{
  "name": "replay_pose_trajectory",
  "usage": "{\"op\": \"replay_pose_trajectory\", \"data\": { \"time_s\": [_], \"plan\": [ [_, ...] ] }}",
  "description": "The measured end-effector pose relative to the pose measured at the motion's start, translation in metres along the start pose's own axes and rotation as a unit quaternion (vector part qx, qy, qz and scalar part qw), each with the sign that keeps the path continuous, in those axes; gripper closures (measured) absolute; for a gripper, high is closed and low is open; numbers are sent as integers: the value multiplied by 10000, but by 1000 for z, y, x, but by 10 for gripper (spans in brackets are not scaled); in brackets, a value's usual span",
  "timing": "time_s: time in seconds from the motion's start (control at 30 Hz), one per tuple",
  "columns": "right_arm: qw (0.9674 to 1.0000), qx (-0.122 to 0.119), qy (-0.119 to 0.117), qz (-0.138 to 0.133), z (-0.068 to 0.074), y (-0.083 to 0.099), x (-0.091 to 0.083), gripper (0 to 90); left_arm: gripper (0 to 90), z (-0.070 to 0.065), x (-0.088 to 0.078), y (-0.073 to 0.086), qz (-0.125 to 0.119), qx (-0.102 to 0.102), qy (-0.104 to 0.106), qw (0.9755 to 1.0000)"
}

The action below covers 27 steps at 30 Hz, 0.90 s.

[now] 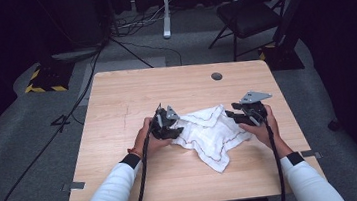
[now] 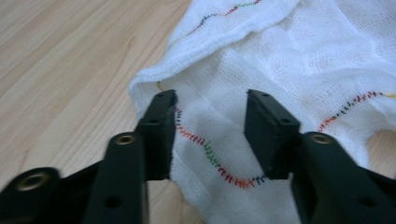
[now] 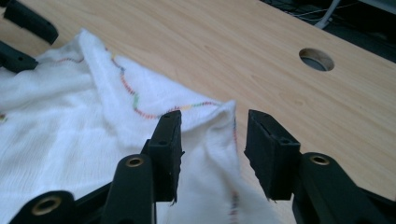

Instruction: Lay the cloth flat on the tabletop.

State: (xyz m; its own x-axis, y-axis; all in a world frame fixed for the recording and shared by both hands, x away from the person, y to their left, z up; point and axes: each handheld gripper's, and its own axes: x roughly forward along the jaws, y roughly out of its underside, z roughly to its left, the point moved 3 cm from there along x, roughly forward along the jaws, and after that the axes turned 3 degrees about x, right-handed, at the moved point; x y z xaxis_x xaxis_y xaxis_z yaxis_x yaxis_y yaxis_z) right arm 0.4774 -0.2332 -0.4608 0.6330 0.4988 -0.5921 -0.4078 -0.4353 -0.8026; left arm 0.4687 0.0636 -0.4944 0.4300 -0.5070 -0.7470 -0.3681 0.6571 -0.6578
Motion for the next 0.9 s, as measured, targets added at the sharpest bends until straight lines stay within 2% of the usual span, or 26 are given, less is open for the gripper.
{"op": "replay_pose_trajectory", "data": {
  "time_s": [0.03,0.1,0.13,0.2,0.23,0.27,0.3,0.33,0.37,0.43,0.47,0.5,0.57,0.6,0.63,0.67,0.7,0.77,0.9],
  "plan": [
    [9999,-48,-43,130,-1,8,-5,527,450,0,-1,3,23,-26,13,10000],
    [9998,-82,-10,193,-2,12,-7,524,425,1,-2,4,34,-52,11,10000],
    [9994,-71,-33,341,-4,21,-11,518,407,3,-1,8,128,-108,40,9999],
    [9992,-77,6,386,-6,25,-12,516,392,5,-1,11,163,-146,3,9998],
    [9988,-27,64,486,-10,34,-15,514,385,9,-1,15,219,-169,21,9996],
    [9988,-27,64,486,-10,34,-15,514,381,9,-1,15,219,-169,21,9996],
    [9978,178,-10,641,-14,42,-15,505,390,13,1,19,271,-239,9,9993],
    [9975,237,-24,660,-15,46,-16,511,397,14,2,21,296,-233,43,9993],
    [9975,237,-24,660,-15,46,-16,511,412,14,2,21,296,-233,43,9993],
    [9963,119,52,845,-12,54,-18,518,445,15,2,23,326,-208,71,9992],
    [9958,131,81,907,-12,56,-19,521,479,17,1,25,319,-205,198,9991],
    [9958,131,81,907,-12,56,-19,521,507,17,1,25,319,-205,198,9991],
    [9939,146,180,1077,-14,62,-19,538,592,18,0,26,296,-192,276,9990],
    [9939,146,180,1077,-14,62,-19,538,592,18,-1,27,314,-174,327,9988],
    [9919,173,313,1215,-17,68,-18,540,687,17,-3,27,351,-120,401,9985],
    [9919,173,313,1215,-17,68,-18,540,719,17,-3,27,351,-120,401,9985],
    [9909,232,448,1251,-22,70,-17,537,754,14,-6,29,393,-47,435,9983],
    [9909,246,492,1232,-24,70,-16,534,775,13,-6,29,401,-14,434,9983],
    [9891,261,844,1178,-35,71,-13,513,792,7,-13,36,424,-24,503,9978]
  ]
}}
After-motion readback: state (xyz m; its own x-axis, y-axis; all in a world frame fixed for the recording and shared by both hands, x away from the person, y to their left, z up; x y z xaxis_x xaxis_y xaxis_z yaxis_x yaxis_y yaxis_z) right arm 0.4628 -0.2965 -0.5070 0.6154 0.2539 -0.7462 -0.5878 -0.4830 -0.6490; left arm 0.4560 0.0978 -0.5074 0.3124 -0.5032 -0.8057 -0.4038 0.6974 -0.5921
